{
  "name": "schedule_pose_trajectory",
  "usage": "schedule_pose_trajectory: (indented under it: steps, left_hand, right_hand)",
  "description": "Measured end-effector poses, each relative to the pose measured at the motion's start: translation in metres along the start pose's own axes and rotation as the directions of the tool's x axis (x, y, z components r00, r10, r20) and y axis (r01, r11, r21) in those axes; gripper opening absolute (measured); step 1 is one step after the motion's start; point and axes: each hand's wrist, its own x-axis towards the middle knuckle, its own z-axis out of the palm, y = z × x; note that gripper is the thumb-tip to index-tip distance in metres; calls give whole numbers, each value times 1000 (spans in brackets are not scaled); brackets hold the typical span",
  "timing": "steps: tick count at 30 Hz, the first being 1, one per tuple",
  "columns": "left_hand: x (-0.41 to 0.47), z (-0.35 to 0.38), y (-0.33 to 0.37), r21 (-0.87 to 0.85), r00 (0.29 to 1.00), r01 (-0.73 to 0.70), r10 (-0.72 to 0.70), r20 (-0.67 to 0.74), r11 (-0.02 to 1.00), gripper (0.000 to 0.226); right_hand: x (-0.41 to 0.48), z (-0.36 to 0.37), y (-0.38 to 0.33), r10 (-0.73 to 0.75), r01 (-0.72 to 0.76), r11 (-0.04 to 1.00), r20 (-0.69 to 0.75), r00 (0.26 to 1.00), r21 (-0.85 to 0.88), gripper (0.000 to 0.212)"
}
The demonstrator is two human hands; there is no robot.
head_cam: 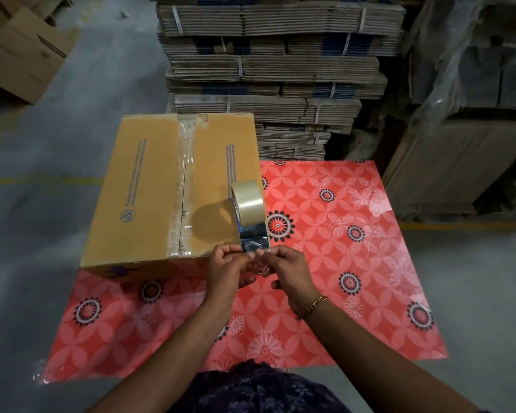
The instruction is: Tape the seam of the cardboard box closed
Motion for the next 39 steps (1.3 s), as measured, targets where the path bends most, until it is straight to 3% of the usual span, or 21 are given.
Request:
schedule_pose_trajectory:
  steps: [6, 11, 18, 23, 25, 28, 30, 33, 35, 39]
  left_hand:
    - [5, 1, -3, -75, 999, 41, -41, 5, 996, 32]
    - [6, -2, -1, -63, 1000, 8, -6, 30, 998, 30]
    - [8, -9, -9, 112, 987, -149, 141, 74, 983, 19]
    - [7, -22, -11, 173, 990, -131, 119, 80, 976, 17]
    - [5, -31, -14, 214, 989, -137, 120, 88, 967, 17]
    - [0, -39, -8, 328, 970, -242, 236, 59, 913, 13]
    - [-2, -35, 9, 296, 956, -295, 282, 87, 909, 7]
    - [2, -21, 35, 162, 965, -225, 197, 173, 961, 43]
    - [7, -11, 46, 96, 962, -147, 119, 245, 985, 55]
    - [10, -1, 59, -24, 935, -94, 97, 341, 995, 35]
  right_hand:
    - [0, -5, -6, 114, -121, 987, 69, 991, 102, 13]
    - [5, -17, -10, 148, -159, 985, 161, 976, 61, 16]
    - [12, -25, -10, 67, -37, 981, 156, 985, -191, 20]
    - [12, -39, -12, 28, 10, 938, 104, 994, -347, 21]
    - [13, -47, -16, -49, 62, 923, 45, 998, -380, 17]
    - [18, -50, -29, -136, 134, 935, 15, 991, -330, 17]
    - [23, -44, -40, -152, 159, 945, 44, 987, -287, 27]
    - [26, -27, -60, -120, 144, 969, 128, 984, -201, 46]
    - [25, -13, -69, -90, 117, 983, 182, 979, -143, 35]
    - [24, 8, -69, -55, 89, 986, 230, 972, -143, 40]
